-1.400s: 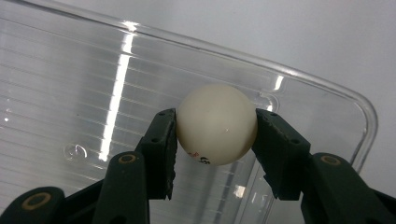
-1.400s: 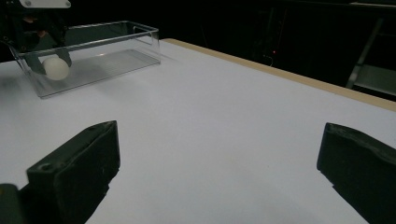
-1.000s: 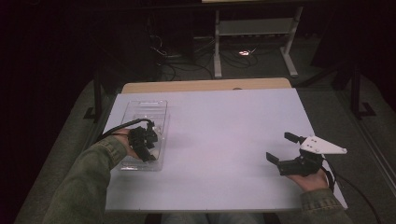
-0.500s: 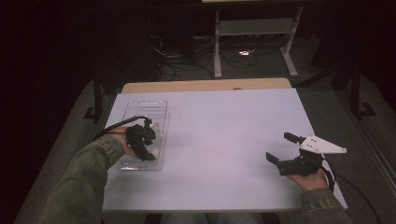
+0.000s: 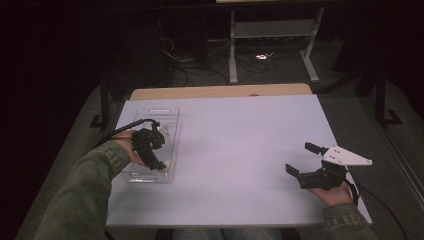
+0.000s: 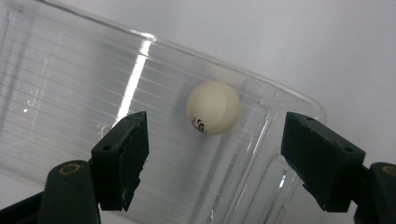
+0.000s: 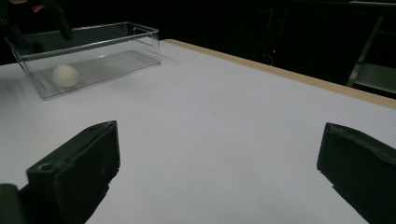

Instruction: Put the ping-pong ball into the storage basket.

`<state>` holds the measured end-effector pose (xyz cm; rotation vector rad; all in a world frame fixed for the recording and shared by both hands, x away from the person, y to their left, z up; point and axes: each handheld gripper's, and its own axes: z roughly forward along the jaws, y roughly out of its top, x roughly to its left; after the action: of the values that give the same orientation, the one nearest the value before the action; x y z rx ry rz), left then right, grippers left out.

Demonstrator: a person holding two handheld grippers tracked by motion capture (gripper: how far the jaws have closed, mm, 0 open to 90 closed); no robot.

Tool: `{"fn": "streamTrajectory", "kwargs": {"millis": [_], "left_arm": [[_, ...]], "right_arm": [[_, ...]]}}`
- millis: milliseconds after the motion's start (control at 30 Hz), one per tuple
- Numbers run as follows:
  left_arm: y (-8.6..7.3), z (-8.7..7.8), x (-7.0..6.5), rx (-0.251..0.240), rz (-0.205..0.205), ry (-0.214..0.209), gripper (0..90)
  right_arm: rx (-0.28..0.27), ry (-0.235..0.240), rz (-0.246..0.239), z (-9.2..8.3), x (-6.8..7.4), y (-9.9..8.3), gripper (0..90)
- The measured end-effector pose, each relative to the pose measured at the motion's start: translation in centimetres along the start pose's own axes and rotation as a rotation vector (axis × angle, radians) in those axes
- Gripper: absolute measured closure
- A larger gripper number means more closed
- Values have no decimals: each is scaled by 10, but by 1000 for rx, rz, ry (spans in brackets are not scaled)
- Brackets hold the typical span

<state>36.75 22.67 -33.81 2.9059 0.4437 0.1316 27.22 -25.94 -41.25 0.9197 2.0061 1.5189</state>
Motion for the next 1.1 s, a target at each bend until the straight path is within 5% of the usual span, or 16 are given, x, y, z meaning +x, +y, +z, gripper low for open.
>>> {"fn": "streamTrajectory", "kwargs": {"millis": [233, 433, 1100], "left_arm": [[4, -13, -4, -35, -7, 4, 152], [5, -21, -7, -60, 2, 59, 15], [1, -43, -18, -240, -46, 76, 0]], "right_arm": [[-1, 1, 2, 0, 0, 0, 0], [-2, 4, 6, 0, 0, 0, 0], [-8, 3, 11, 0, -1, 0, 0]]}}
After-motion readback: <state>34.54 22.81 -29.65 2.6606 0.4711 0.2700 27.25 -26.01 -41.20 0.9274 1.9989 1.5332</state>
